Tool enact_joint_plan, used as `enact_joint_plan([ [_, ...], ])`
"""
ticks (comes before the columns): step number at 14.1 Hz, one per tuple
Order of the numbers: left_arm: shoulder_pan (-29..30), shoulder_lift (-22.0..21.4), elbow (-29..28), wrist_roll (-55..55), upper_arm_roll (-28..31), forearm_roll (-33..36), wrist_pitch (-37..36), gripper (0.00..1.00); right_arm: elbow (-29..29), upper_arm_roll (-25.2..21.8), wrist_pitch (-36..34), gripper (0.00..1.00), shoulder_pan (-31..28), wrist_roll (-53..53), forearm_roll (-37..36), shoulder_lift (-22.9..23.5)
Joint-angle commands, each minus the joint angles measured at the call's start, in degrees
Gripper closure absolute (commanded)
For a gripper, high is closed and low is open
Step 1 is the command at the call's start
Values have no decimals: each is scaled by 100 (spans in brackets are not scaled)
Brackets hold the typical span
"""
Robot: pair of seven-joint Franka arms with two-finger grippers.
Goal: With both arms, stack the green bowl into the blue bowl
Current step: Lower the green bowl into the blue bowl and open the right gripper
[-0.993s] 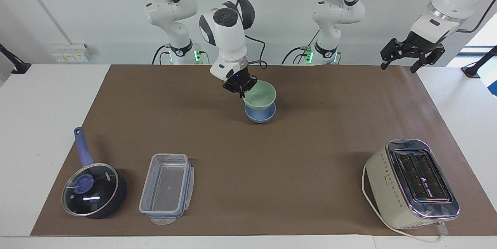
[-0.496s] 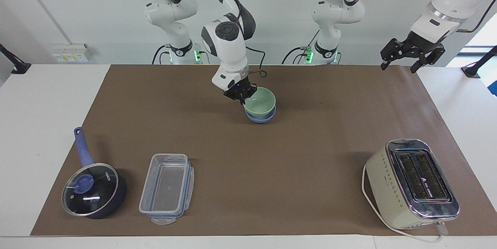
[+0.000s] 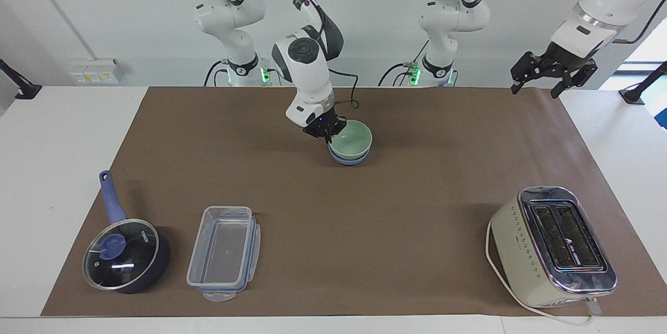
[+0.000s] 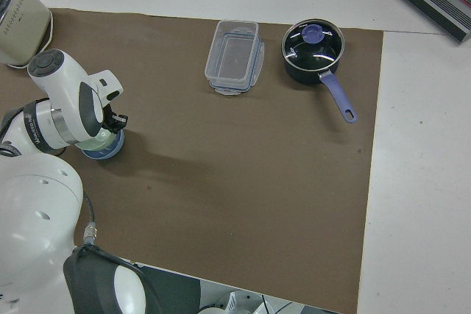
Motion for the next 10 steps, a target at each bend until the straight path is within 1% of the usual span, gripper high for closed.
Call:
enact_joint_plan([
  [1,56,-162,-195,41,-46,83,66,0,-38,7,173,100,10,-174,169,83],
  [10,47,-162,-195,41,-46,83,66,0,-108,7,165,100,107,-131,177,119],
])
